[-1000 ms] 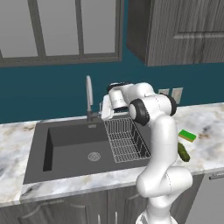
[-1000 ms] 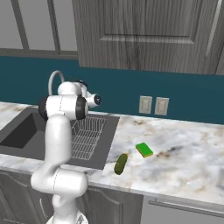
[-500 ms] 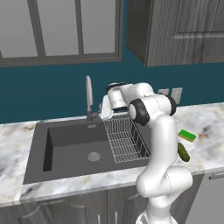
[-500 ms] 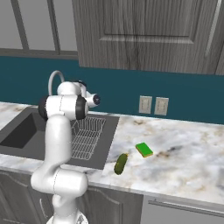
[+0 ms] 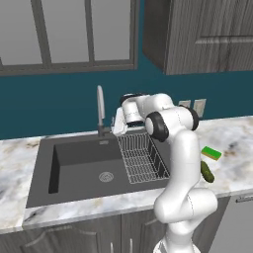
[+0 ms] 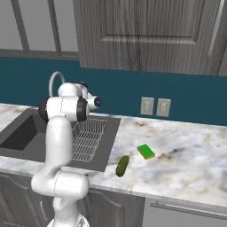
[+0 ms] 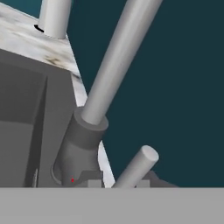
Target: Turn on the sink faucet. Then move the cucumber from the counter to the sink. Turn off the sink. Move the vegetable from the sink to the pot next to the stove. Finally move the pot to the front right burner.
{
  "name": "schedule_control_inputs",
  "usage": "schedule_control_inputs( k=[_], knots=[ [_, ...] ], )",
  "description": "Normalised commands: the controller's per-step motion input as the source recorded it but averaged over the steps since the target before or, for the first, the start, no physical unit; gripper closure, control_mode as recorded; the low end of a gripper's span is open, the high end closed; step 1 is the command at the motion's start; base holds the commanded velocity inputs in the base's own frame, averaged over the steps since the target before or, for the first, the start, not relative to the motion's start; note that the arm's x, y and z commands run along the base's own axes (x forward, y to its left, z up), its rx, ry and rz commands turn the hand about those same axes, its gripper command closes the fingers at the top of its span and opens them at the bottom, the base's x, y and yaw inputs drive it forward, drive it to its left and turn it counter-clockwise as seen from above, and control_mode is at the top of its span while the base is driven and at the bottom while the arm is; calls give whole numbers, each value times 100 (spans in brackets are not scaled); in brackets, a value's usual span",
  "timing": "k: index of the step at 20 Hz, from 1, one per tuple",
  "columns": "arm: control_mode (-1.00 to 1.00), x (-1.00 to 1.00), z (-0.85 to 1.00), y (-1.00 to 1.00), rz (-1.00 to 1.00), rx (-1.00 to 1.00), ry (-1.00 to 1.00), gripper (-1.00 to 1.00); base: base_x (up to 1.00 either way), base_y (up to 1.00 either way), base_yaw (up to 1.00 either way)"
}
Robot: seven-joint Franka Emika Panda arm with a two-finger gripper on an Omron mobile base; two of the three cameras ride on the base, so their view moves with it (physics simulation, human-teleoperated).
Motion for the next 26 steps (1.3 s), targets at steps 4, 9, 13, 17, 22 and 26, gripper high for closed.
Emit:
schedule_control_inputs(
  k=[4, 9, 13, 17, 22, 26],
  knots=[
    [-100, 10, 9, 33, -13, 2, 0, 100, 0, 0, 0],
    [-100, 5, 3, 32, -15, 1, 0, 100, 0, 0, 0],
    [-100, 6, 0, 31, -15, 0, 0, 100, 0, 0, 0],
    [-100, 2, 0, 27, -18, 0, 0, 100, 0, 0, 0],
    [-100, 3, 0, 22, -26, 0, -1, 100, 0, 0, 0],
    [-100, 2, 0, 24, -31, 0, -4, 100, 0, 0, 0]
  ],
)
